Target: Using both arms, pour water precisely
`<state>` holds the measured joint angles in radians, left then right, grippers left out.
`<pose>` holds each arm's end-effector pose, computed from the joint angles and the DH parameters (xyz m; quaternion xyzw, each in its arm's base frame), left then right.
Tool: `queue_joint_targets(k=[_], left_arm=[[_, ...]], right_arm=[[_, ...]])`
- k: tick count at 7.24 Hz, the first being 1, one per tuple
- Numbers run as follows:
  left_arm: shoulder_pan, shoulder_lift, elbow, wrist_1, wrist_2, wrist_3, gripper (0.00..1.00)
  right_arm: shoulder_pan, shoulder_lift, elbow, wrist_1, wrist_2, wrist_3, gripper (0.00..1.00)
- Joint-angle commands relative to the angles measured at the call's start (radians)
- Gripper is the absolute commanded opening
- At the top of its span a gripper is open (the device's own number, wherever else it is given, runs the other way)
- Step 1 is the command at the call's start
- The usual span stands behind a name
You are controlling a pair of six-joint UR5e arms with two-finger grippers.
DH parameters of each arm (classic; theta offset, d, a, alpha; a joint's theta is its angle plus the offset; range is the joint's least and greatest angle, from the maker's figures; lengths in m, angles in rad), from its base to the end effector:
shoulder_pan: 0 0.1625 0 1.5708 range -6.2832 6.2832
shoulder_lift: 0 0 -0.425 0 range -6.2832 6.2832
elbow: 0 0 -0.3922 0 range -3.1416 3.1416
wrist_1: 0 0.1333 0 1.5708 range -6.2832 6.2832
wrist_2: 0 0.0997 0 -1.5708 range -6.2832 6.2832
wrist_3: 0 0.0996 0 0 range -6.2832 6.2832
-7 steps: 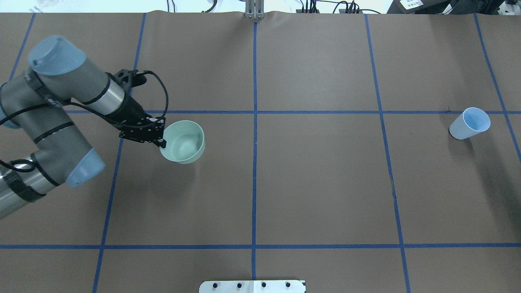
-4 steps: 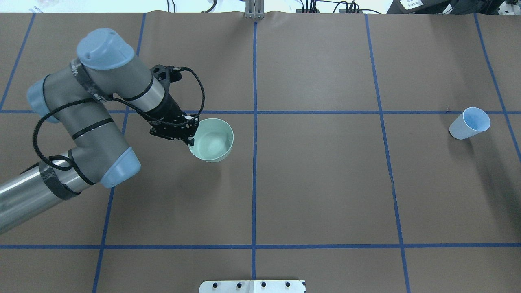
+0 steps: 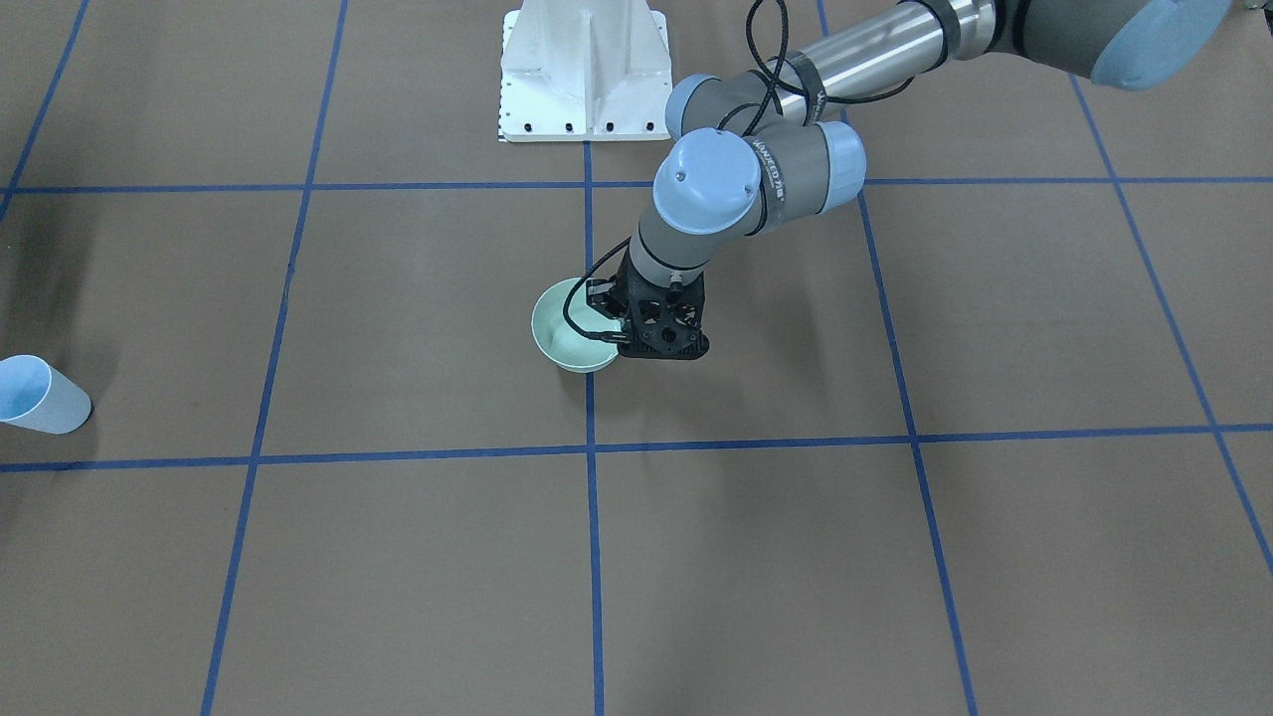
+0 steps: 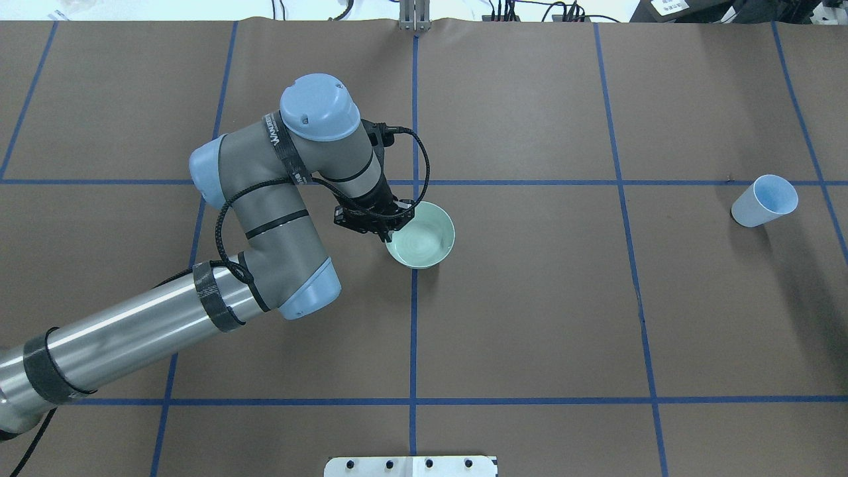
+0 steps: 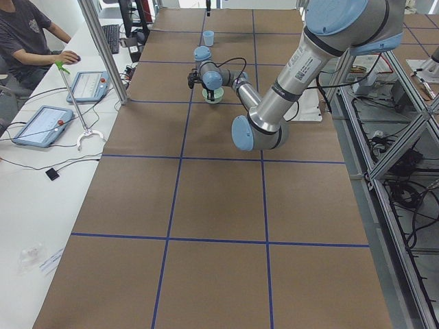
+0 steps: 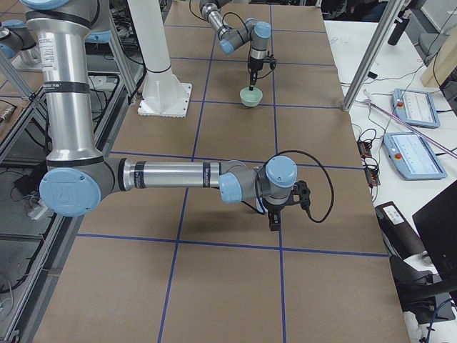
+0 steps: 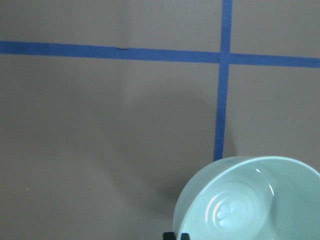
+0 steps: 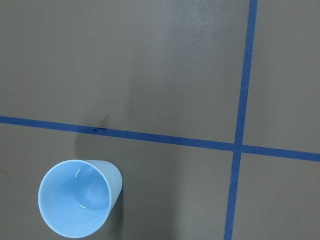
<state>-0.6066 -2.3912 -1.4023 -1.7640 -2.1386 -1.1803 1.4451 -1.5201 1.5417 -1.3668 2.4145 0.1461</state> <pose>0.5721 -0.4940 0.1955 -0.0361 0.4679 0.0198 0.8828 -0.0075 -0.5289 0.6207 0.0466 -0.4170 -0.0368 0.9070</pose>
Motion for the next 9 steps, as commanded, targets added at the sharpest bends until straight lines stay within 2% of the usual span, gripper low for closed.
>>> queue_joint_targets(k=[1, 3, 5, 6, 7, 9], left_arm=[[0.011, -0.003, 0.009, 0.0, 0.017, -0.004, 0.0], [0.016, 0.0, 0.017, -0.005, 0.017, -0.002, 0.0], [0.016, -0.003, 0.029, -0.014, 0.016, -0.002, 0.55], [0.016, -0.003, 0.026, -0.015, 0.014, -0.001, 0.73], [0.014, -0.006, 0.019, -0.012, 0.012, -0.002, 0.84], [-0.034, -0.003, -0.062, 0.0, 0.005, -0.004, 0.84]], right_arm=[[0.0, 0.0, 0.0, 0.0, 0.0, 0.001, 1.0], [0.0, 0.0, 0.0, 0.0, -0.002, 0.0, 1.0], [0.0, 0.001, 0.003, 0.002, -0.002, 0.0, 1.0], [-0.002, 0.001, 0.002, 0.002, -0.002, 0.0, 1.0], [-0.006, 0.001, 0.003, 0.002, -0.002, 0.001, 1.0], [-0.008, -0.002, 0.002, 0.043, 0.002, 0.0, 1.0]])
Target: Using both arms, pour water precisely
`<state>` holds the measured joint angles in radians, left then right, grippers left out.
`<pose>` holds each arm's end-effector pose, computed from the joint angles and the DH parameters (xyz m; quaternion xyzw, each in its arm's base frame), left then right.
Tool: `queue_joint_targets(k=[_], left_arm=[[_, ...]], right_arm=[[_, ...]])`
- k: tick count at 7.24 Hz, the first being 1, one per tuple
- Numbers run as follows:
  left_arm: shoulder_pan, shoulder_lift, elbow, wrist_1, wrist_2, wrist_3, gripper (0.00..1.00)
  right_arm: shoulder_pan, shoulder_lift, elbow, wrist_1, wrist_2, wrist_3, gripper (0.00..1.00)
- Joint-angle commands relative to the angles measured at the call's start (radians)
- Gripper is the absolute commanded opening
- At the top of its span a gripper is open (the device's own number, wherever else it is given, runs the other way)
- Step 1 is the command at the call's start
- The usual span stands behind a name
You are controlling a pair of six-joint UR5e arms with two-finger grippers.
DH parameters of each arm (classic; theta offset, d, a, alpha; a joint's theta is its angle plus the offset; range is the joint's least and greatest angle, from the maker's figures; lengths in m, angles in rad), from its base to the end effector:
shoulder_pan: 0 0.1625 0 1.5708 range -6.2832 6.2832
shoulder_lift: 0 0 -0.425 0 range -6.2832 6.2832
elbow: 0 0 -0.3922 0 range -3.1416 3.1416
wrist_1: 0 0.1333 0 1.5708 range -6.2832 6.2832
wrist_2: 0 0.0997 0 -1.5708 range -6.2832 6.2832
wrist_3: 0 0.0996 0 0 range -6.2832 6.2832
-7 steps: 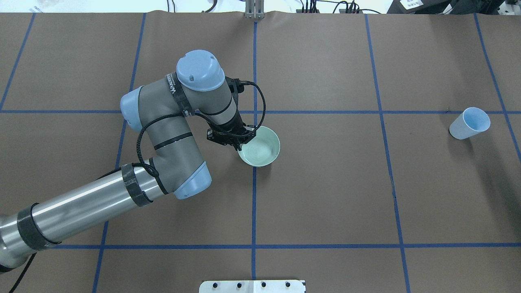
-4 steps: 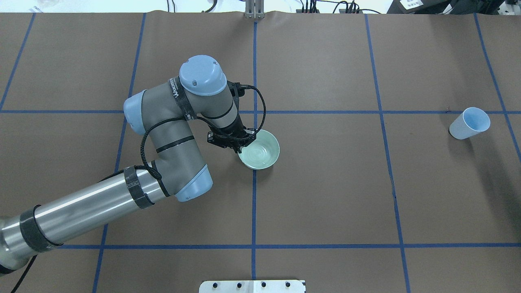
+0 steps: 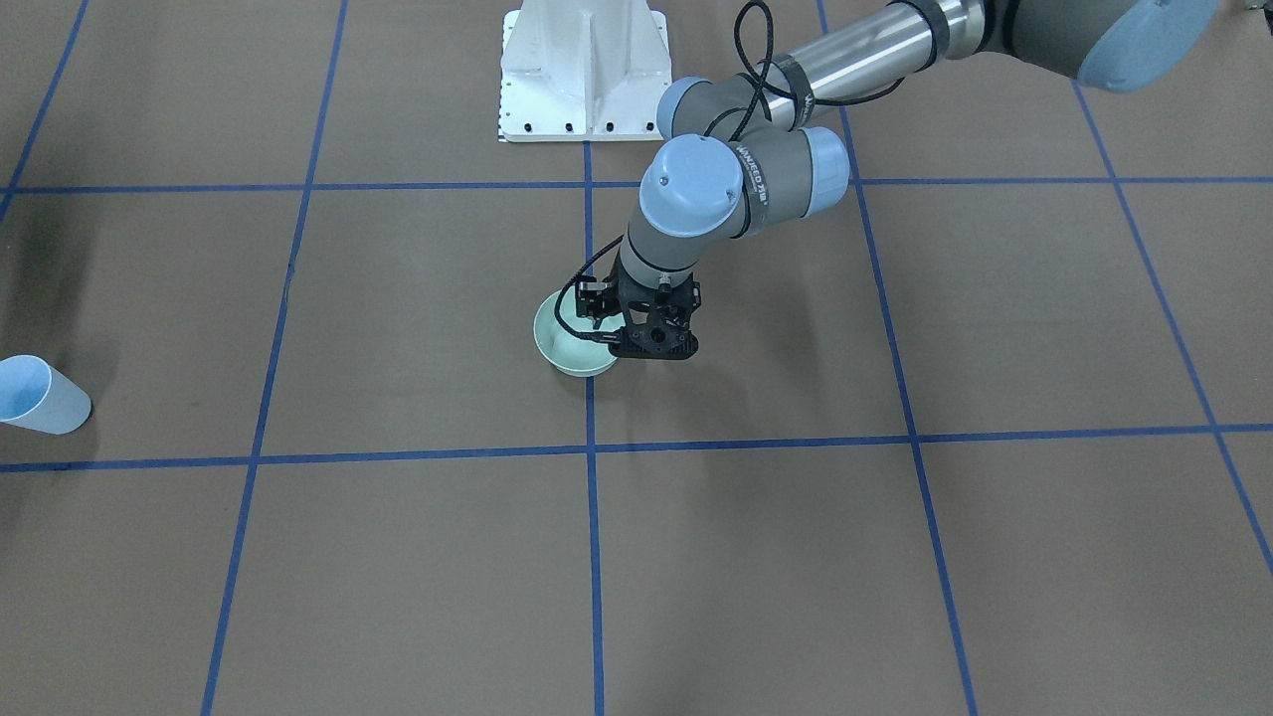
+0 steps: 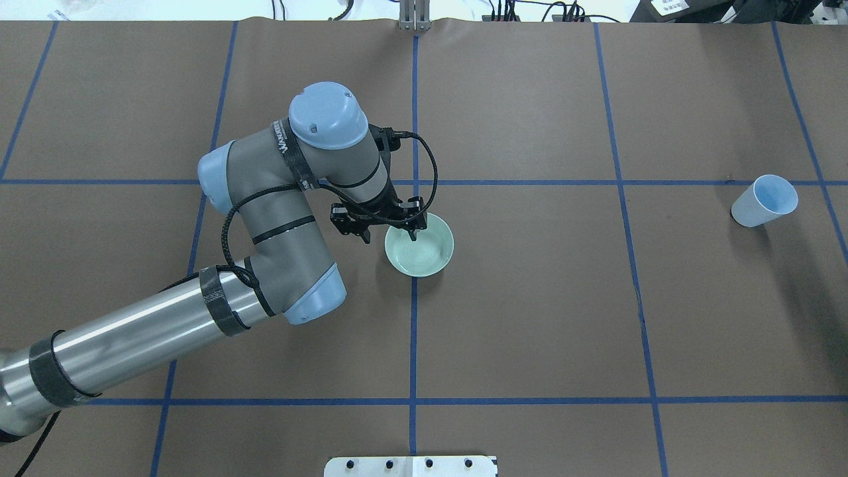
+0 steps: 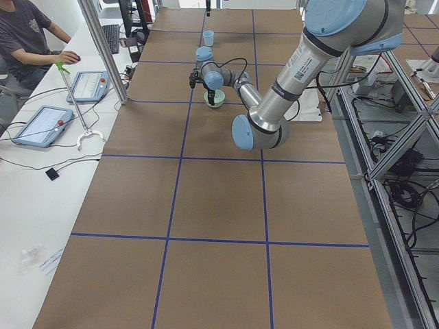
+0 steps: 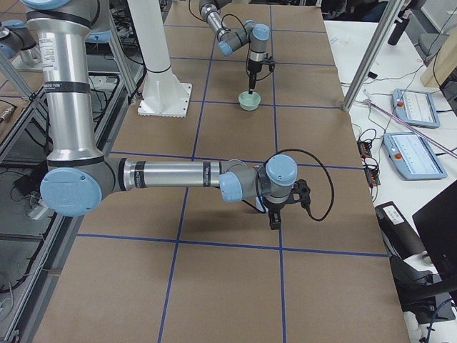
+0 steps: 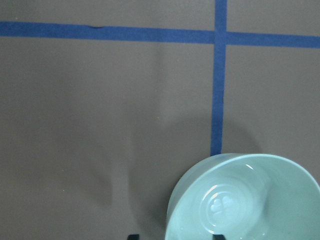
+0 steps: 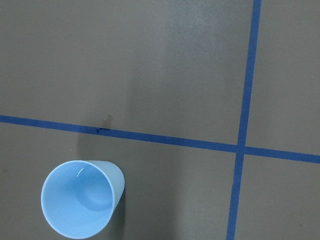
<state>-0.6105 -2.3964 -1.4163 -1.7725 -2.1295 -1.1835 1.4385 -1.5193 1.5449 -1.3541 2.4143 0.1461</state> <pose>0.5670 -0.4949 0.1847 -0.0250 0.4763 0.0188 0.8787 -0.0111 -0.5298 0.6173 0.0528 -0.4177 -0.0432 0.9060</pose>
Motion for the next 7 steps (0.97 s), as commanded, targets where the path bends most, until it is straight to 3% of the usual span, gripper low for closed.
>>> queue_joint_targets(k=[1, 2, 5, 7], left_arm=[[-0.047, 0.008, -0.071, 0.008, -0.004, -0.005, 0.85], [-0.055, 0.016, -0.079, 0.008, -0.001, -0.031, 0.89], [-0.086, 0.063, -0.137, 0.008, -0.001, -0.051, 0.89], [-0.1, 0.094, -0.179, 0.008, -0.001, -0.051, 0.89]], right_arm=[[-0.003, -0.04, 0.0, 0.093, 0.008, 0.0, 1.0], [-0.007, -0.086, -0.005, 0.269, 0.002, 0.004, 1.0], [-0.079, -0.113, -0.012, 0.493, 0.006, 0.033, 0.99], [-0.127, -0.131, -0.102, 0.751, 0.0, 0.073, 1.0]])
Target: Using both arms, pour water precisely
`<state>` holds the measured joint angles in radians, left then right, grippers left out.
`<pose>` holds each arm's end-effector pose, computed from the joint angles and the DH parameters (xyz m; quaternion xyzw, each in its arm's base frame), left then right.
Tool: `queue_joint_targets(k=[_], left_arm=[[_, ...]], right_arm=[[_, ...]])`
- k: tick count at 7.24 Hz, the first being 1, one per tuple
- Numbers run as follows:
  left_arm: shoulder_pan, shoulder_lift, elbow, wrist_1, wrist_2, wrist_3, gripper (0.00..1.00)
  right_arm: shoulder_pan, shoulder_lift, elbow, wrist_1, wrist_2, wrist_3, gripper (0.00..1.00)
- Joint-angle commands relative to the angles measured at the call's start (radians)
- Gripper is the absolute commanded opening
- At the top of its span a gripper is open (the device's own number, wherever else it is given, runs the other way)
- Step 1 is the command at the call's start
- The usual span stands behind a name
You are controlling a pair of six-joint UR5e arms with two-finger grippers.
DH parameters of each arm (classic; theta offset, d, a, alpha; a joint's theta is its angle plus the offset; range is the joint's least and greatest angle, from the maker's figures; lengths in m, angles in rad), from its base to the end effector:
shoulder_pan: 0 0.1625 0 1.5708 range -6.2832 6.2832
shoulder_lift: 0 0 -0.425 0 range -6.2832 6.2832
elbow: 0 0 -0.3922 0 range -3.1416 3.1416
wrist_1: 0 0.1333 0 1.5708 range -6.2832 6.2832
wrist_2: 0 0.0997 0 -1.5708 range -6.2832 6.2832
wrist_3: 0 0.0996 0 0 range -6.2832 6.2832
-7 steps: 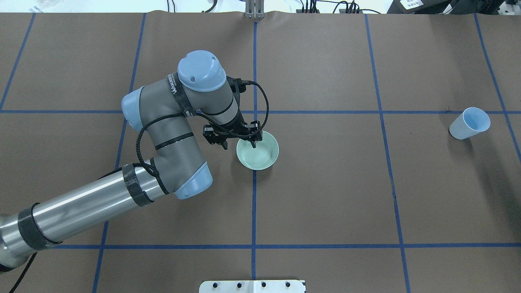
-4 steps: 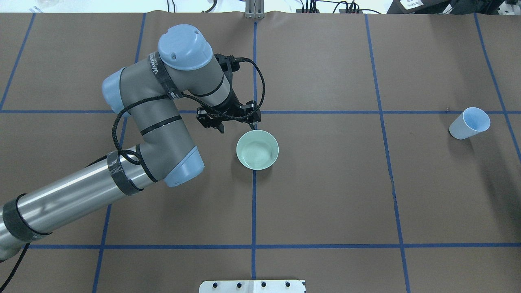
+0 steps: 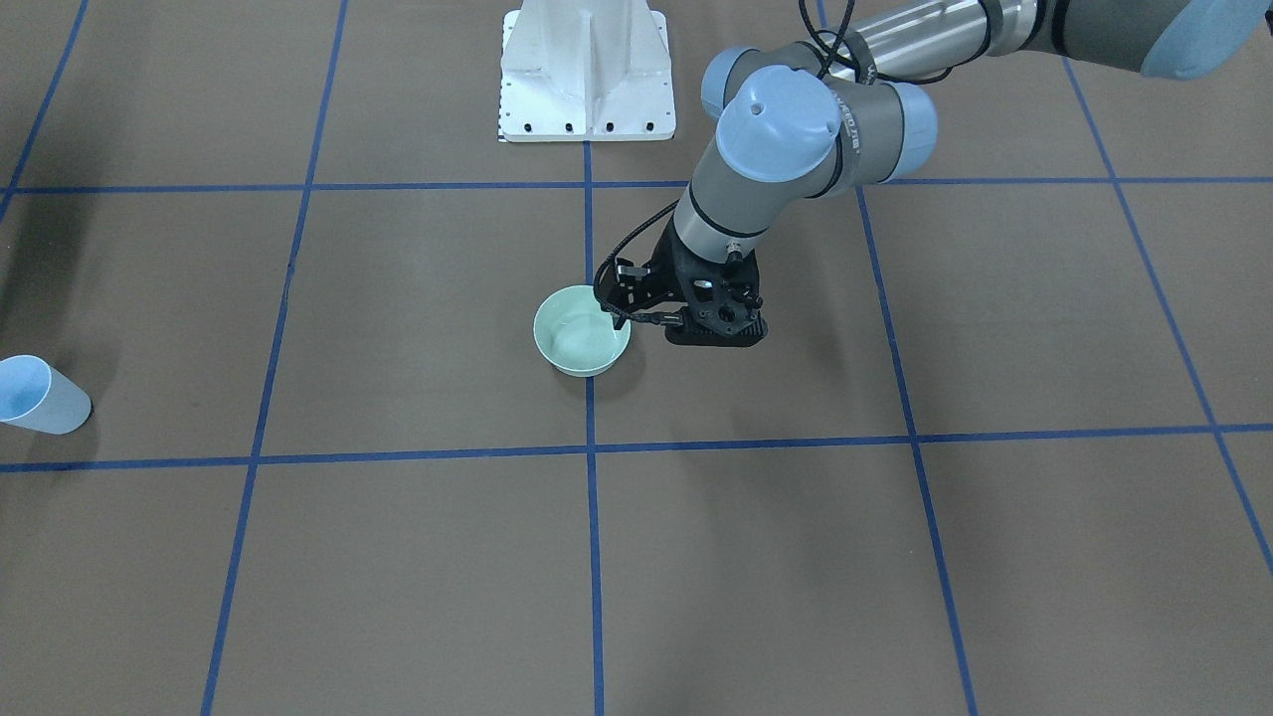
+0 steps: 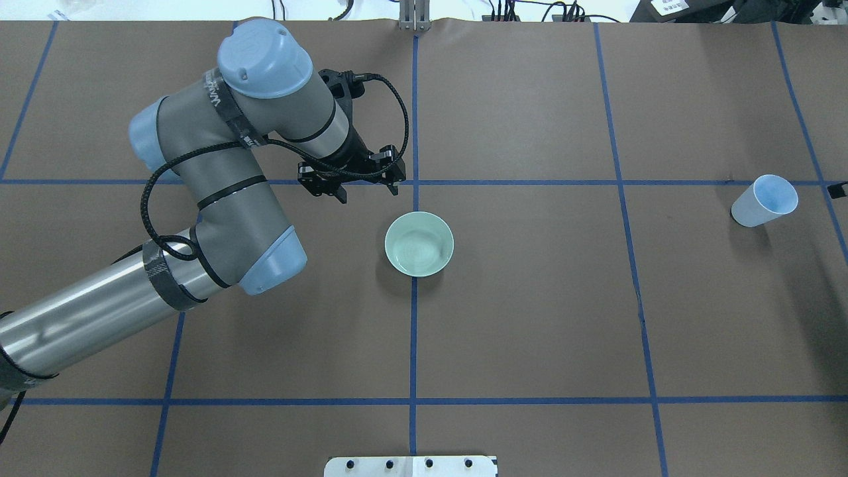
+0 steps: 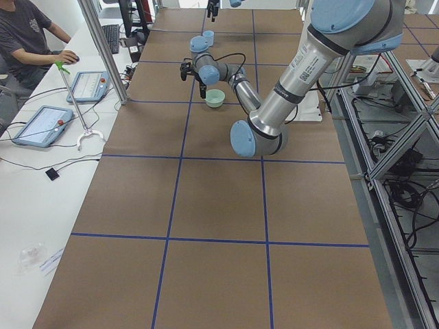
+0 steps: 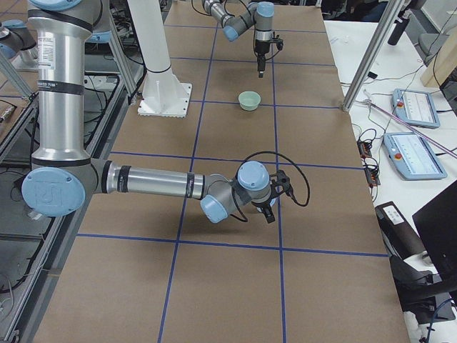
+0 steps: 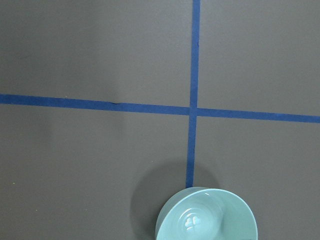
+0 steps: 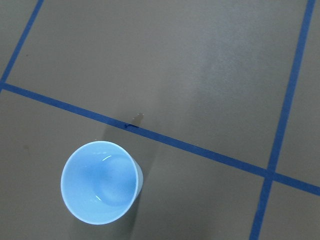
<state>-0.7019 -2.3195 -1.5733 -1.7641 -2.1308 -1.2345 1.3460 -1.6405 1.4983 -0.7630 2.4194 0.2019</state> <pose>0.4847 -0.5151 0.1748 0.0032 0.5017 -0.0320 0.8645 -0.0494 -0.4788 0.6323 0.2086 -0.4433 -0.1443 0.8597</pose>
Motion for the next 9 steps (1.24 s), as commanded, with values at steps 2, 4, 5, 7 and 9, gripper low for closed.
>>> queue_joint_targets(k=[2, 4, 5, 7, 9], left_arm=[[-0.008, 0.015, -0.024, 0.0, 0.0, 0.0, 0.89], [-0.01, 0.014, -0.024, 0.0, 0.002, -0.002, 0.89], [-0.008, 0.012, -0.024, 0.0, 0.002, -0.002, 0.89], [-0.008, 0.012, -0.03, 0.0, 0.002, -0.002, 0.9], [-0.007, 0.011, -0.03, 0.0, 0.002, -0.003, 0.9]], right_arm=[[-0.037, -0.013, -0.127, 0.337, -0.029, 0.046, 0.99], [-0.05, -0.03, -0.13, 0.465, -0.039, 0.054, 0.99], [-0.065, -0.032, -0.16, 0.561, -0.084, 0.054, 0.98], [-0.094, -0.032, -0.187, 0.655, -0.14, 0.115, 0.95], [-0.165, -0.032, -0.21, 0.749, -0.209, 0.201, 0.98]])
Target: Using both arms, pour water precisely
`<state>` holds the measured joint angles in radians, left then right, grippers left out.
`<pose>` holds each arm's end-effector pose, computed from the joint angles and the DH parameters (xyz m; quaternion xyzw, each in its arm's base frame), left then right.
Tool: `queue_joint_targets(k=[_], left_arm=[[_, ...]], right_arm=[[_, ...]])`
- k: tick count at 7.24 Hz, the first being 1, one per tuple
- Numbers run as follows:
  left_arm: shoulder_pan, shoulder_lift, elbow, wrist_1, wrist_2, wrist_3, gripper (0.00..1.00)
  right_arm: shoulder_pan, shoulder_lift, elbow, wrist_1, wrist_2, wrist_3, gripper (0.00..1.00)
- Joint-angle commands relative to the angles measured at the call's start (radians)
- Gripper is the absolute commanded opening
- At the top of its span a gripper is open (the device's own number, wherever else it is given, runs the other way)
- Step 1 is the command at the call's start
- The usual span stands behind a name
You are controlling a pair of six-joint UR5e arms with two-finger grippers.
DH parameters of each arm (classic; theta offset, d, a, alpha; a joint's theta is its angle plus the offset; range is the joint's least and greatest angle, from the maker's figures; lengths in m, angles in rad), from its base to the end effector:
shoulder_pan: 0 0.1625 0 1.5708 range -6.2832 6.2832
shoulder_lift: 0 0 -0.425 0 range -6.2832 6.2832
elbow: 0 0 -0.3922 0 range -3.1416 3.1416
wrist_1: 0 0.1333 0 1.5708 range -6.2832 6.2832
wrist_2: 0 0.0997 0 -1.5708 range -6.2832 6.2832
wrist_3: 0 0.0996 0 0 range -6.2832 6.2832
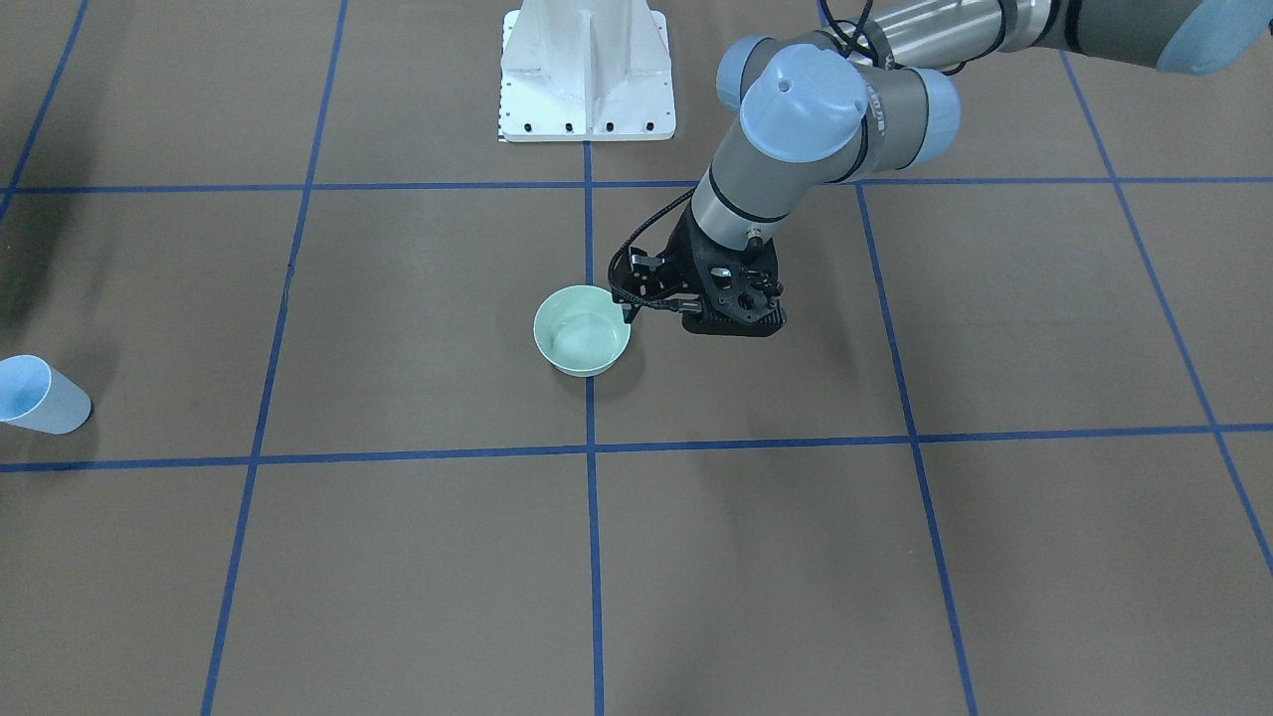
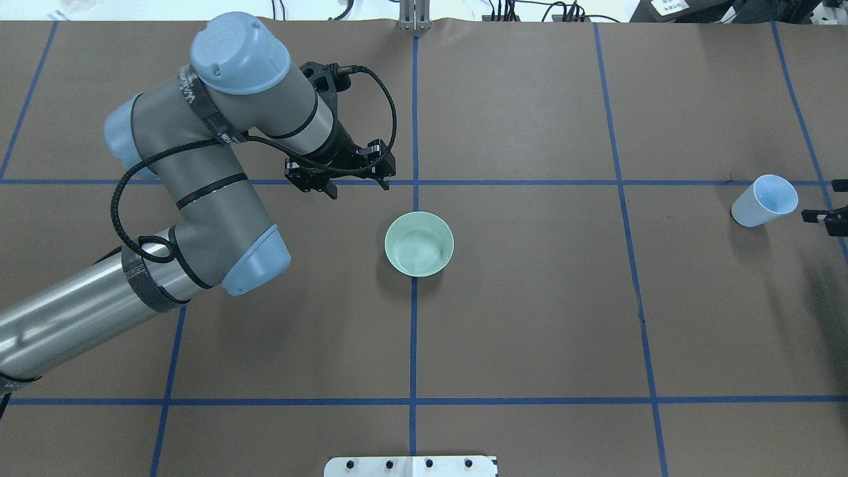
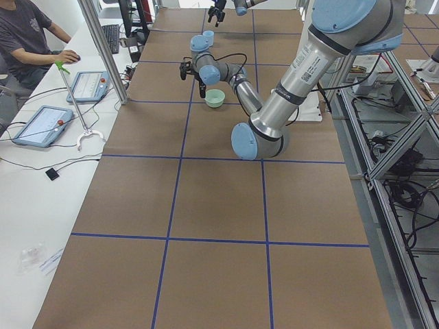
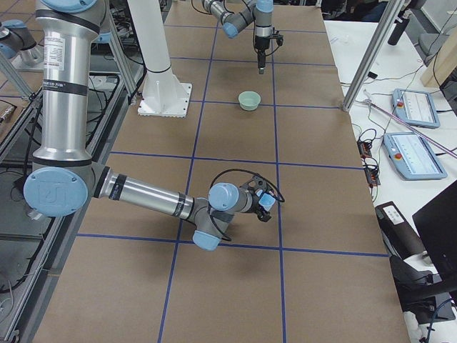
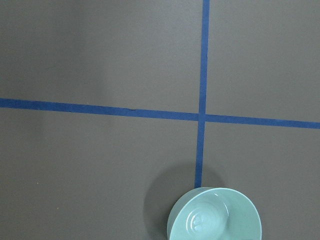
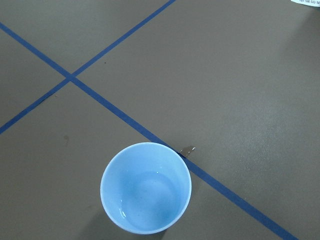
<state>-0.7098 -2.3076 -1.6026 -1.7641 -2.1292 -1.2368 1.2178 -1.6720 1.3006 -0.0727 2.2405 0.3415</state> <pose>0.4738 -0.5132 0.1712 0.0099 0.5073 -0.0339 0.8610 -0.0836 -0.4337 0.6712 0.3797 -0.4329 -0.1801 0.7975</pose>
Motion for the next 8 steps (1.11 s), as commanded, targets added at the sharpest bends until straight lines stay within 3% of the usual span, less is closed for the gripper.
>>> queue_joint_targets(k=[1, 4, 5, 8], left_arm=[[-0.002, -0.001, -0.005, 0.0, -0.002, -0.001, 0.9], [-0.002, 0.004, -0.02, 0.002, -0.002, -0.006, 0.9], [-0.002, 0.004, -0.025, 0.015, -0.002, -0.007, 0.9], [-0.002, 0.007, -0.026, 0.017, -0.002, -0.007, 0.9]], right_arm=[[-0.043, 0.0, -0.029, 0.129, -0.053, 0.086, 0.98], [-0.079, -0.002, -0.061, 0.154, -0.142, 0.091, 0.99], [-0.104, 0.0, -0.098, 0.213, -0.18, 0.091, 0.99], [-0.148, 0.006, -0.103, 0.225, -0.208, 0.134, 0.99]])
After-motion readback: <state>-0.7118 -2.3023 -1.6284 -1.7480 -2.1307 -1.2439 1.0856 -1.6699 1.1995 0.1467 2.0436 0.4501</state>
